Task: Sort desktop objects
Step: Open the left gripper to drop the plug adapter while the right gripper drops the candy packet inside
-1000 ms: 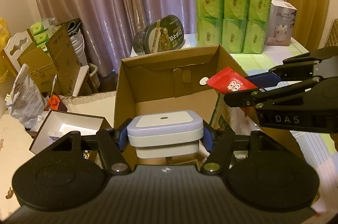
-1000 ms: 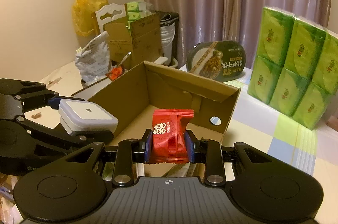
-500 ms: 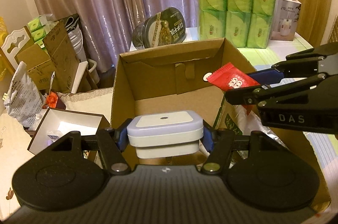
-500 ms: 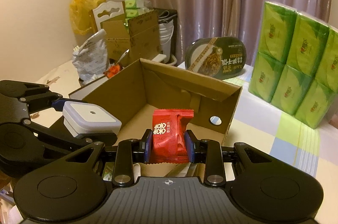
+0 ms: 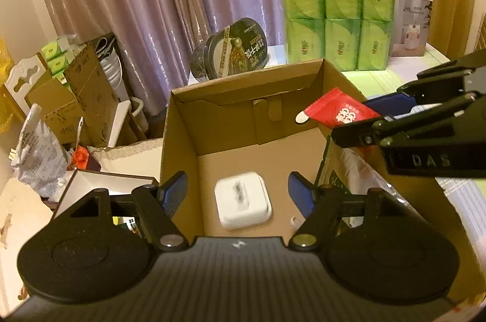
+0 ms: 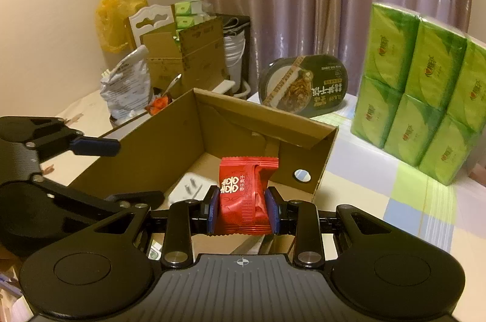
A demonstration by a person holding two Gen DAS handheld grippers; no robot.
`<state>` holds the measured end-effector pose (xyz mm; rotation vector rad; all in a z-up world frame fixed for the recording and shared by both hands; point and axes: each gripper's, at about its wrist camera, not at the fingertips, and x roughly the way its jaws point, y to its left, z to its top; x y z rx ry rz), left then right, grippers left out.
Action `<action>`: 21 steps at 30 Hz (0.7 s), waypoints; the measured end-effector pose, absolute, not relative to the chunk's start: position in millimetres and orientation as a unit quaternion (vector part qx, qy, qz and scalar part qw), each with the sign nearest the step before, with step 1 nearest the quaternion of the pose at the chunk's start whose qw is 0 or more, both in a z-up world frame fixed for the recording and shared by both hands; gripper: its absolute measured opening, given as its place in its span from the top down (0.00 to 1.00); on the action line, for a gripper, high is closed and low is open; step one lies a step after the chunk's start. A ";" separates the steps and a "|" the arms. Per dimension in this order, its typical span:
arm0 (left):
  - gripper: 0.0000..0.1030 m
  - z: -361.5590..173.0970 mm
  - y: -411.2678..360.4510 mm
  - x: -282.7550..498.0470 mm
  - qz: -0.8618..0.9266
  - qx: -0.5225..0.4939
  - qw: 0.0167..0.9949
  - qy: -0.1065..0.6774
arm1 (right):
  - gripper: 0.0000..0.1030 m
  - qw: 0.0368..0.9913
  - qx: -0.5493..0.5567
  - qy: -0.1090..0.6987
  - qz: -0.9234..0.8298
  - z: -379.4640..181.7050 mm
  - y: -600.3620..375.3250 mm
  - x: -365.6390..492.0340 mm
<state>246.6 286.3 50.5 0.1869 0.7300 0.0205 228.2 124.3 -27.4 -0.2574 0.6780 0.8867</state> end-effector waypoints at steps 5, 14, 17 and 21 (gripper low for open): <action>0.33 53.0 285.9 236.7 0.010 0.096 0.930 0.355 | 0.71 0.838 -0.120 0.322 0.423 -27.3 125.7 225.3; 0.32 51.9 289.2 223.5 0.017 0.079 0.932 0.354 | 0.71 0.833 -0.118 0.315 0.440 -25.9 134.4 224.4; 0.32 50.9 289.1 220.1 0.017 0.078 0.931 0.356 | 0.64 0.834 -0.120 0.297 0.450 -23.2 134.9 223.6; 0.32 50.8 290.0 213.1 0.018 0.073 0.932 0.353 | 0.57 0.836 -0.104 0.301 0.447 -21.1 124.1 226.1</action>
